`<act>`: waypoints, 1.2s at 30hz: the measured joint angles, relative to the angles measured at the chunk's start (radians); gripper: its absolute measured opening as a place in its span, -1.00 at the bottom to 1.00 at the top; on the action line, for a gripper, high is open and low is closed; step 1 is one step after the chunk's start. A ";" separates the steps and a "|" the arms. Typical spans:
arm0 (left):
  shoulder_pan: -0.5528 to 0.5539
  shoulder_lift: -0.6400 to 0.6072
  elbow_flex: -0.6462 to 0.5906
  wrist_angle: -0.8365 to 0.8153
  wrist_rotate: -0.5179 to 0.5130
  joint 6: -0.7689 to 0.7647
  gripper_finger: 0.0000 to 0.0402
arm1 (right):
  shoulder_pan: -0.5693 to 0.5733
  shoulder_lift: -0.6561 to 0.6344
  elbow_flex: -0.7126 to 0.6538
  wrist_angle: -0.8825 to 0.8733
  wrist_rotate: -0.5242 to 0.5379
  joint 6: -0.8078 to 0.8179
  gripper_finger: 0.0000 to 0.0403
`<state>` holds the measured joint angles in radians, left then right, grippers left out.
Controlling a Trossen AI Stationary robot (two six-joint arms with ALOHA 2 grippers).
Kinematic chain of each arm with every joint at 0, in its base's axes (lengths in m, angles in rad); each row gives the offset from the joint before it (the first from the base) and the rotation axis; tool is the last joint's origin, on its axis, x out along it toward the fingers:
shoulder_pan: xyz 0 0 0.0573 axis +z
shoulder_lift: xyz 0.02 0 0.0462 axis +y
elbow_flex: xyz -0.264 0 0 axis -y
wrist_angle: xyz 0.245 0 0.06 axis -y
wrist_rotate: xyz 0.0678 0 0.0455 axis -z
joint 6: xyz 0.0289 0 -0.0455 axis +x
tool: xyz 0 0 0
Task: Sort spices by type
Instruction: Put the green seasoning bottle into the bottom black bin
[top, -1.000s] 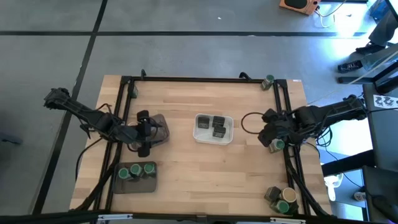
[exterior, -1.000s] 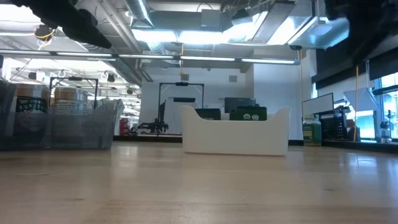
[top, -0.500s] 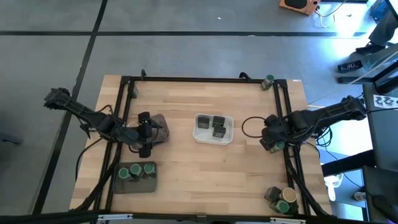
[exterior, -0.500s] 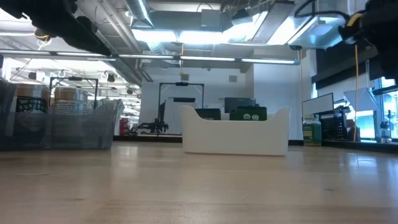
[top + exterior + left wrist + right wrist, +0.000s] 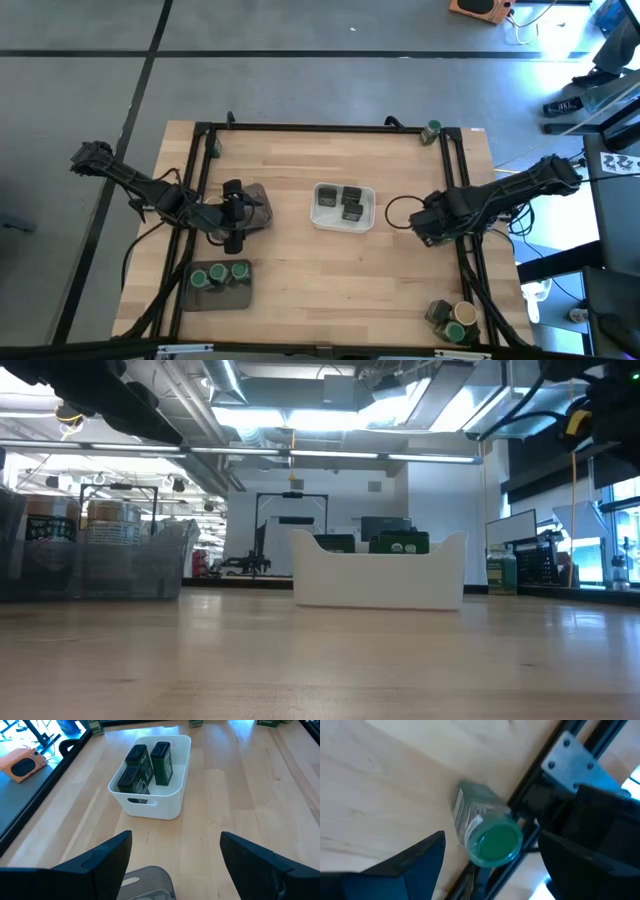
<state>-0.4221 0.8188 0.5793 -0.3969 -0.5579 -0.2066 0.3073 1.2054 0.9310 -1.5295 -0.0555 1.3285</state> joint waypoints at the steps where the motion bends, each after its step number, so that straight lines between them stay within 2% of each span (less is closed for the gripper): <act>1: 0.000 0.000 0.000 -0.001 0.000 0.000 0.50 | 0.000 0.009 0.000 0.000 -0.011 -0.001 0.58; 6: 0.000 0.000 0.000 -0.002 0.000 -0.004 0.50 | 0.000 0.036 -0.010 0.018 -0.037 -0.001 0.58; 13: 0.000 0.000 0.000 -0.003 0.000 -0.013 0.50 | 0.001 0.036 -0.124 0.067 -0.130 -0.001 0.58; 18: 0.000 0.000 0.000 -0.003 0.000 -0.014 0.50 | 0.001 0.036 -0.164 0.214 -0.100 -0.039 0.58; 25: 0.000 0.000 0.000 -0.003 0.000 -0.021 0.50 | 0.001 0.036 -0.182 0.283 -0.086 -0.081 0.57; 28: 0.000 0.000 0.000 -0.003 0.000 -0.021 0.50 | 0.001 0.036 -0.182 0.307 -0.087 -0.081 0.46; 34: 0.000 0.000 0.000 -0.017 0.000 -0.022 0.50 | 0.001 0.036 -0.182 0.409 -0.067 -0.123 0.02; 36: 0.000 0.000 0.000 -0.017 0.000 -0.031 0.50 | 0.001 0.035 -0.182 0.428 -0.069 -0.146 -0.01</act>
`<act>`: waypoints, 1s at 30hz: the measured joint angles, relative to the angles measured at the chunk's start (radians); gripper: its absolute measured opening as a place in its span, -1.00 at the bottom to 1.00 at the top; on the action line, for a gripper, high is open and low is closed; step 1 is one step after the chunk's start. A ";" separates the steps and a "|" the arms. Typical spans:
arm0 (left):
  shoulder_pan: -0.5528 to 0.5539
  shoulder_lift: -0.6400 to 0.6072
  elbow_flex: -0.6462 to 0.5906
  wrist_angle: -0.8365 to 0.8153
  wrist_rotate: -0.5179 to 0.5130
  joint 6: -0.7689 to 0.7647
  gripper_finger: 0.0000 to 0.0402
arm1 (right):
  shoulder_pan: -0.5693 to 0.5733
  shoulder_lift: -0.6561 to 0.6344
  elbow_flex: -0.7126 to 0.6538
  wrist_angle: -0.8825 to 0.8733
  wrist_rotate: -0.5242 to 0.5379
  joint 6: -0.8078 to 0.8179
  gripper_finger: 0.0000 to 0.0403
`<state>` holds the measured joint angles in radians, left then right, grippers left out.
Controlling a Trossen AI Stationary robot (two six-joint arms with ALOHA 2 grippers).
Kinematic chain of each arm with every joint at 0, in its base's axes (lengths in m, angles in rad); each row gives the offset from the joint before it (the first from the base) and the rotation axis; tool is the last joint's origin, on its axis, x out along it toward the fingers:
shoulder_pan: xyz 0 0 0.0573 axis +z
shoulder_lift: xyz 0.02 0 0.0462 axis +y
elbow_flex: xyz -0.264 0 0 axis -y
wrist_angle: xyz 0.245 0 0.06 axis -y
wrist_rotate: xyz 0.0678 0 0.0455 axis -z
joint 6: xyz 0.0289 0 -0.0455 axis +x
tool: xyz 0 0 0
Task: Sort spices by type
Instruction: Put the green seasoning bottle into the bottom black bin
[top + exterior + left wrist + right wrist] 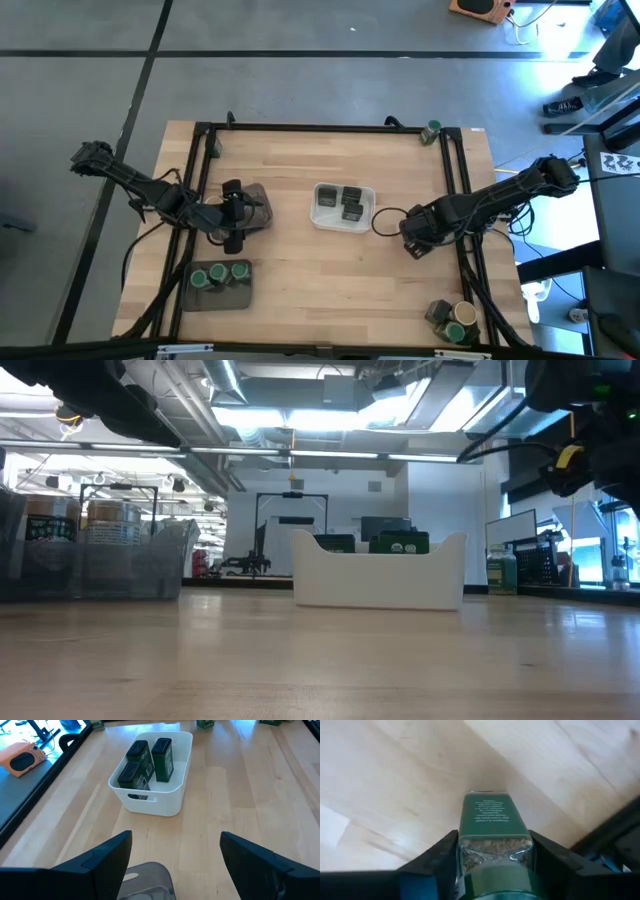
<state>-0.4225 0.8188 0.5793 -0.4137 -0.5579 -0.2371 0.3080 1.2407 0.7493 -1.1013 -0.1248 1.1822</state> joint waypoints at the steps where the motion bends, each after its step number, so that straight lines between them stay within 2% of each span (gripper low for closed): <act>1: 0.000 0.000 0.000 0.000 0.000 -0.007 0.50 | 0.000 0.000 0.000 0.006 0.000 -0.007 -0.01; 7: 0.000 0.000 0.000 0.002 0.000 -0.030 0.50 | 0.000 0.000 0.008 0.092 0.009 -0.077 -0.01; 15: -0.001 0.000 0.000 0.006 0.000 -0.069 0.50 | -0.001 0.016 0.069 0.410 0.141 -0.248 0.00; 17: -0.001 0.000 0.000 0.006 0.000 -0.072 0.50 | 0.000 0.040 0.095 0.435 0.168 -0.290 -0.01; 24: -0.005 0.000 0.000 0.007 0.000 -0.107 0.50 | 0.000 0.231 0.257 0.472 0.208 -0.479 -0.01; 30: -0.011 0.027 0.000 0.016 0.000 -0.106 0.50 | 0.000 0.447 0.528 0.437 0.246 -0.703 -0.01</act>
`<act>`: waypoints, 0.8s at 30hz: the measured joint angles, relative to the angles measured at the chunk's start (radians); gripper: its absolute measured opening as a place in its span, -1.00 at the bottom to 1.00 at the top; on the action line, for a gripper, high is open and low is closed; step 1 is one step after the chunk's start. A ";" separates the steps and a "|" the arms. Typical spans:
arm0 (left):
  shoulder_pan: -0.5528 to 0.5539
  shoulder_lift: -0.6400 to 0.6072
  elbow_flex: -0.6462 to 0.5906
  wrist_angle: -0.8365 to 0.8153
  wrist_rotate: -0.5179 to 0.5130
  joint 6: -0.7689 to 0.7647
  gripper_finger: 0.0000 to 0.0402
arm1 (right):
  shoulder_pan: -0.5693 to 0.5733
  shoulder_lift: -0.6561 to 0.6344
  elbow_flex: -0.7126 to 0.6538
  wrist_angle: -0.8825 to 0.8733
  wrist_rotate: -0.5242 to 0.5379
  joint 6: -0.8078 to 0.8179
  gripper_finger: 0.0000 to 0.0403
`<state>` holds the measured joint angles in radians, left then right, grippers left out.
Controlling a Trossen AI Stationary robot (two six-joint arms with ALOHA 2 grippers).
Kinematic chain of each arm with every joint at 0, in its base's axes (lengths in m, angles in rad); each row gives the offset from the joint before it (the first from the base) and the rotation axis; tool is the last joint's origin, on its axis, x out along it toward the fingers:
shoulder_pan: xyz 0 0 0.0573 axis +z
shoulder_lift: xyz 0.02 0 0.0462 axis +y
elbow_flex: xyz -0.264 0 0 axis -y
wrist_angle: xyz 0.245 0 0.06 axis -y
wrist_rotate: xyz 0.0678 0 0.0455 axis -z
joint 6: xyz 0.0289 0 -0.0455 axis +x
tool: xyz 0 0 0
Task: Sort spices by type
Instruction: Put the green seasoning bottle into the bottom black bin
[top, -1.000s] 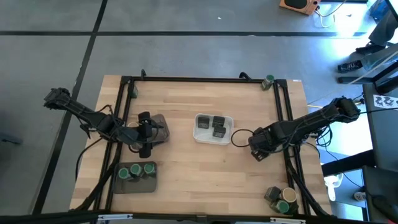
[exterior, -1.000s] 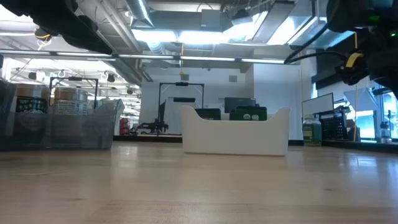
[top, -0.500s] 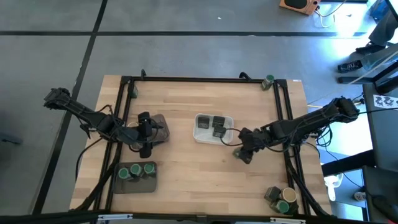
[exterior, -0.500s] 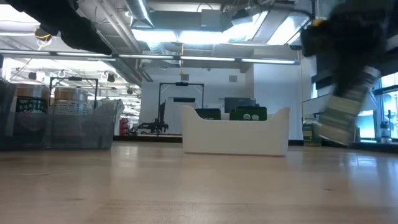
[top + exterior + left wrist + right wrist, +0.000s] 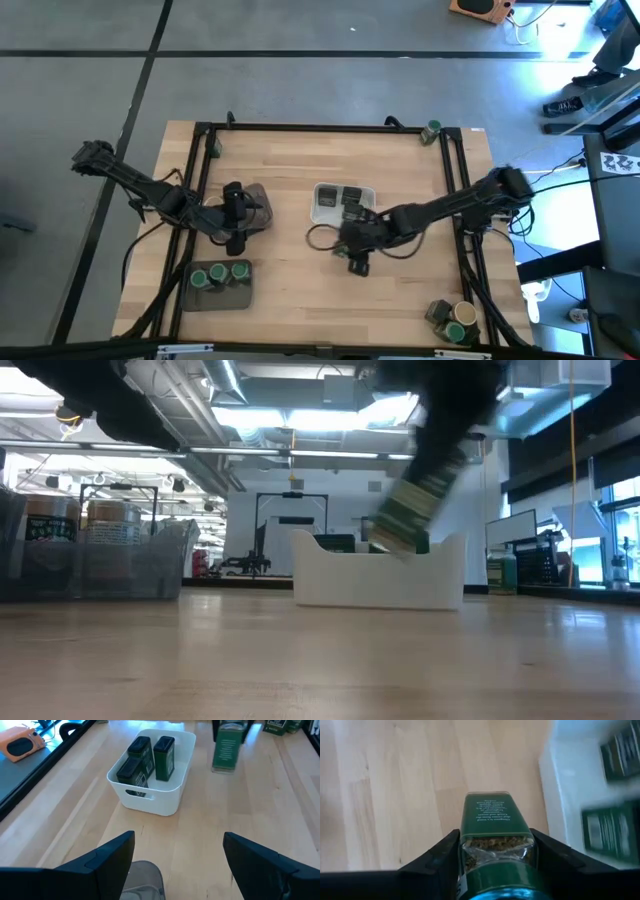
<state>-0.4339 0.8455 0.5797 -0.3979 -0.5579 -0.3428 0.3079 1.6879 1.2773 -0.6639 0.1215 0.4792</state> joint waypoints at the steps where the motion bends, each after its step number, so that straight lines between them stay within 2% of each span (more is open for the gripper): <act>1: 0.000 0.008 0.000 0.000 0.000 0.000 0.50 | -0.001 0.035 0.049 -0.022 0.000 -0.030 -0.01; 7: 0.000 0.078 0.000 0.003 0.000 -0.015 0.50 | -0.001 0.231 0.307 -0.176 -0.001 -0.145 -0.01; 11: 0.000 0.125 0.000 0.061 0.000 -0.014 0.50 | -0.001 0.325 0.412 -0.251 -0.024 -0.152 -0.01; 19: 0.001 0.216 0.000 0.247 0.000 0.062 0.50 | -0.014 0.375 0.435 -0.270 -0.047 -0.119 0.02; 24: 0.000 0.268 0.000 0.306 0.000 0.086 0.50 | -0.015 0.374 0.435 -0.269 -0.052 -0.113 0.04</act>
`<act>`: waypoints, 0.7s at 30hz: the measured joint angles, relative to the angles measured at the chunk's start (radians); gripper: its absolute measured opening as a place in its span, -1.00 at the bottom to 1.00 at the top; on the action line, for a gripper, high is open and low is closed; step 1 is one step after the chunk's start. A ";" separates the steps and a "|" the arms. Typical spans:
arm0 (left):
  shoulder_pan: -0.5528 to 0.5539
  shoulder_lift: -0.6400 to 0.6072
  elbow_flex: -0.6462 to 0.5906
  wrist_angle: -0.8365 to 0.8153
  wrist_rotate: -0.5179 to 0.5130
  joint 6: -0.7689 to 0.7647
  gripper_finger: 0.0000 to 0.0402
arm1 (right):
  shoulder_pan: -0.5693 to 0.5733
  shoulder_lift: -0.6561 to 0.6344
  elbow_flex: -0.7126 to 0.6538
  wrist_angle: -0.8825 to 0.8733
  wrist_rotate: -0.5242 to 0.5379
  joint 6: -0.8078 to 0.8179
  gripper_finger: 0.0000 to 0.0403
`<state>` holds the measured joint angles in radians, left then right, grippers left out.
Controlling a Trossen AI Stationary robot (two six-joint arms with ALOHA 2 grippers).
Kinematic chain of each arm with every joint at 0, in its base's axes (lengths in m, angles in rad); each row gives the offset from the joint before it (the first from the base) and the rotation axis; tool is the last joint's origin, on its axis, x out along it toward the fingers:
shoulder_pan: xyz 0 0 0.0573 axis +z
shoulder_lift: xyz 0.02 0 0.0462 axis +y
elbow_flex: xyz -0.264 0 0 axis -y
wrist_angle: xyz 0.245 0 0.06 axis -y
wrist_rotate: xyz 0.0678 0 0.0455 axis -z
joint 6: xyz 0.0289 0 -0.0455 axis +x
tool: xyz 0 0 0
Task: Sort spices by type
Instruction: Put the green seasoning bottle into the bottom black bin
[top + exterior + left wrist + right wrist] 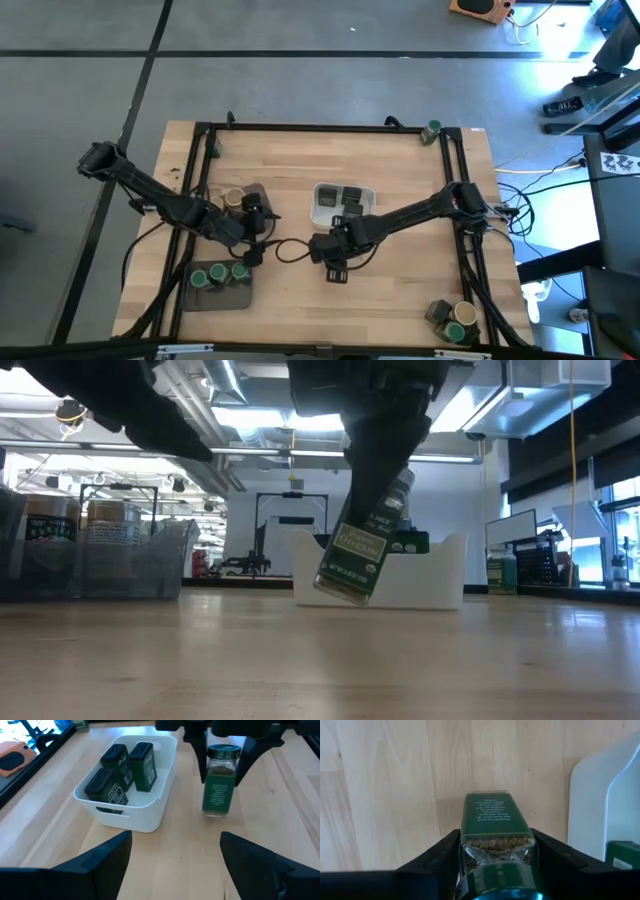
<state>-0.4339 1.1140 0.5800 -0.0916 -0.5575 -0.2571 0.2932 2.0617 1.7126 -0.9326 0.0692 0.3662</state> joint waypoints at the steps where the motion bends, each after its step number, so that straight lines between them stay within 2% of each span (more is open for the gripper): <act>1: 0.000 0.009 0.000 0.010 0.000 0.002 0.50 | 0.000 0.000 0.000 -0.002 -0.020 0.001 0.07; 3: 0.000 0.025 0.000 0.023 0.000 0.003 0.50 | 0.000 0.000 0.000 0.000 -0.052 0.002 0.14; 16: 0.000 0.041 0.000 0.077 0.005 0.005 0.50 | 0.001 -0.020 0.003 0.044 -0.052 -0.008 0.50; 21: 0.001 0.041 0.000 0.136 0.008 0.023 0.50 | 0.026 -0.073 0.023 0.035 -0.001 -0.032 0.54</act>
<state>-0.4332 1.1549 0.5800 0.0445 -0.5499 -0.2337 0.3191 1.9890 1.7351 -0.8976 0.0682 0.3339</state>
